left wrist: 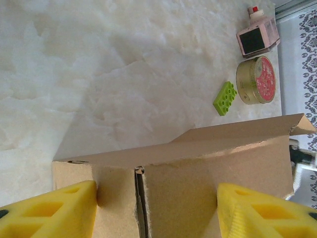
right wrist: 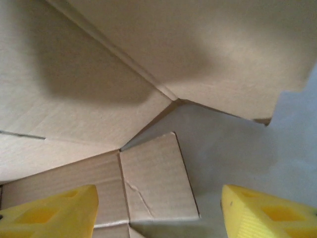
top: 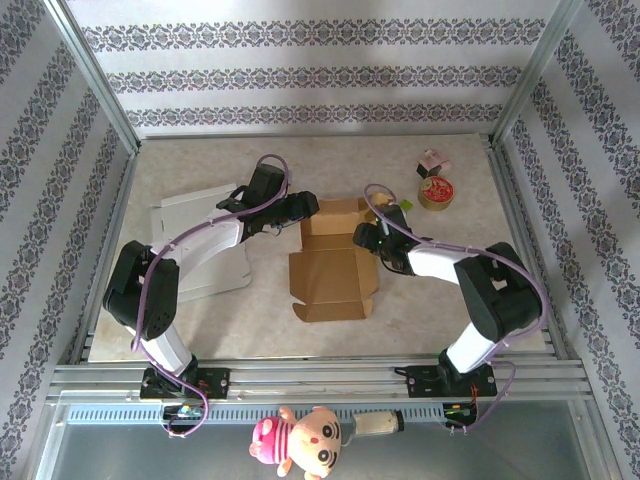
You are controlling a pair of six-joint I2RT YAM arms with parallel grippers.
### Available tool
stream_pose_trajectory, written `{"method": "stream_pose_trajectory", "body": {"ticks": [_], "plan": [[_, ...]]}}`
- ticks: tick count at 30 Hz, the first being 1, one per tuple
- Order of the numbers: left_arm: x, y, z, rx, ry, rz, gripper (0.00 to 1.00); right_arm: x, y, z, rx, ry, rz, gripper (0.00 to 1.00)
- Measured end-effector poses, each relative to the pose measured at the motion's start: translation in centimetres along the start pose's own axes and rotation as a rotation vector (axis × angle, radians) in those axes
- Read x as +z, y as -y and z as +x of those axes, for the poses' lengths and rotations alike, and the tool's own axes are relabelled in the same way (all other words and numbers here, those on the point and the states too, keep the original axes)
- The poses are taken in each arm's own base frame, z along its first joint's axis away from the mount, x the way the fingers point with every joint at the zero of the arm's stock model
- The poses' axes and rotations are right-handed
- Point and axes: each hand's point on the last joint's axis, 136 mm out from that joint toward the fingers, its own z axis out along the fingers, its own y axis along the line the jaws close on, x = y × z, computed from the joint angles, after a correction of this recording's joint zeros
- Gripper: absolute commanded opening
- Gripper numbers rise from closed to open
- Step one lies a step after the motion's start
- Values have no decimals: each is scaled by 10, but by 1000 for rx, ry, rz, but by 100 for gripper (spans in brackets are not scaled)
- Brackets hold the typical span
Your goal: Fold the paper box
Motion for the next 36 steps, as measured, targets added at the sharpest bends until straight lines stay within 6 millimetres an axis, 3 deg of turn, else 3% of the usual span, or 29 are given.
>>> {"method": "stream_pose_trajectory", "body": {"ticks": [3,6,11,18,23,27,30,36], "plan": [[1,0,0,0,-2,1,62,6,-3,-1,-12,7,-22,49],[1,1,1,0,-7,4,61,6,-13,-8,-18,32,-66,45],[1,1,1,3,-10,5,61,2,-33,-9,-64,42,-142,44],[1,2,2,3,-13,9,61,3,-61,8,-92,-18,-278,41],[1,1,1,2,-11,6,61,17,-67,25,-68,-69,-340,42],[0,-3,-3,-6,-2,1,61,15,-73,26,-68,-73,-377,45],[0,-2,-3,-5,-5,5,61,1,-71,29,-73,-75,-391,54],[-1,-2,-3,3,-6,-2,61,-63,-70,15,-144,43,-432,68]]}}
